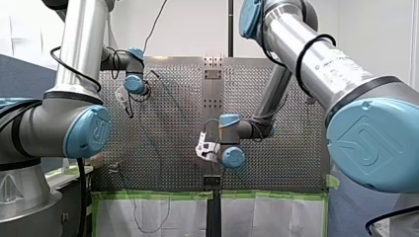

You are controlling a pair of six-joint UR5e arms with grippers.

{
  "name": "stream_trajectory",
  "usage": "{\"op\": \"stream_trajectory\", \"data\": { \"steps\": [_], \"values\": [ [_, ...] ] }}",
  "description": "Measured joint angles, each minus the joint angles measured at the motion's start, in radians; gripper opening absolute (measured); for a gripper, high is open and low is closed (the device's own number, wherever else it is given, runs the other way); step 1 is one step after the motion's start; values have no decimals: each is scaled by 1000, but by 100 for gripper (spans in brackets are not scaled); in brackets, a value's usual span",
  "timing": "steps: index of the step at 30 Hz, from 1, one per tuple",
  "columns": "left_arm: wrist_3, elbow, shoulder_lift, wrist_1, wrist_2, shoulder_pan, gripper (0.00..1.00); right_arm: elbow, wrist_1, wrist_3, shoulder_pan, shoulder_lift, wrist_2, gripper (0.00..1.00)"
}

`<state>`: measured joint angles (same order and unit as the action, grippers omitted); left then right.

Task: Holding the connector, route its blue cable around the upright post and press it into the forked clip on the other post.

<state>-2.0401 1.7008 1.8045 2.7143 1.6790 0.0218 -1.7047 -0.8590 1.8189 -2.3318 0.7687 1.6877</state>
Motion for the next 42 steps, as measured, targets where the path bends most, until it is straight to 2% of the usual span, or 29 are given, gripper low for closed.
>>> {"op": "stream_trajectory", "data": {
  "steps": [3, 10, 16, 23, 31, 42],
  "values": [
    [0, 0, 0, 0, 0, 0, 100, -16, -26, -1, 4, -21, 11, 0],
    [0, 0, 0, 2, 0, -2, 100, -23, -48, -6, 10, -82, 48, 0],
    [0, 0, 0, 3, 0, -5, 100, -23, -83, -3, 25, -141, 73, 0],
    [0, 0, 0, 2, 0, -6, 100, -24, -114, -1, 52, -209, 100, 0],
    [0, 1, 0, 3, 0, -7, 100, -26, -119, -6, 79, -284, 134, 0],
    [0, 0, 0, 4, 7, -7, 100, -33, -162, -7, 131, -384, 203, 0]
  ]
}}
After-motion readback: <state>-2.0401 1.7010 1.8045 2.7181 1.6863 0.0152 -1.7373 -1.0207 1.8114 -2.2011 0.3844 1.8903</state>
